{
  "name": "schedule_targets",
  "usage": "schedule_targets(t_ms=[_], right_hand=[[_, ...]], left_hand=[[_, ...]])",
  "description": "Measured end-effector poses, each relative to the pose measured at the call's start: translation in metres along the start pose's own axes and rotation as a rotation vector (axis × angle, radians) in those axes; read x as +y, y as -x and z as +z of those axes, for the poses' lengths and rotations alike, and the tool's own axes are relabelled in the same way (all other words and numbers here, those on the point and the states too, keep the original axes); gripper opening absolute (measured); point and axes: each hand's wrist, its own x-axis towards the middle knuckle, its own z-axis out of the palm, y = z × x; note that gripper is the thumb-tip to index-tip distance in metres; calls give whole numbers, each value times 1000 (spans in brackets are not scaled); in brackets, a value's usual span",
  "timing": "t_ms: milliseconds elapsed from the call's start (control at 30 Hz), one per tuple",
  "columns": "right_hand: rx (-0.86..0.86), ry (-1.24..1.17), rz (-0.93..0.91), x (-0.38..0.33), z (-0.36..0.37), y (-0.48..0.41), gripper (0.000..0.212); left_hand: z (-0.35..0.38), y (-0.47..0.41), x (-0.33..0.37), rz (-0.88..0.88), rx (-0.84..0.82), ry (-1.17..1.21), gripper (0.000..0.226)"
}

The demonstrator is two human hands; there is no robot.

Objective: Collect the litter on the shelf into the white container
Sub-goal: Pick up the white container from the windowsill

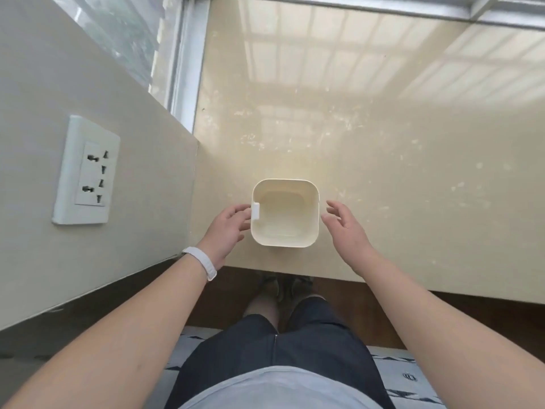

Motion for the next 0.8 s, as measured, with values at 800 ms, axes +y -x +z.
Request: schedule_targets(t_ms=[800], right_hand=[[-31,-434,-199,-31,-8,35,36]], left_hand=[[25,43,34,345,-11,88,26]])
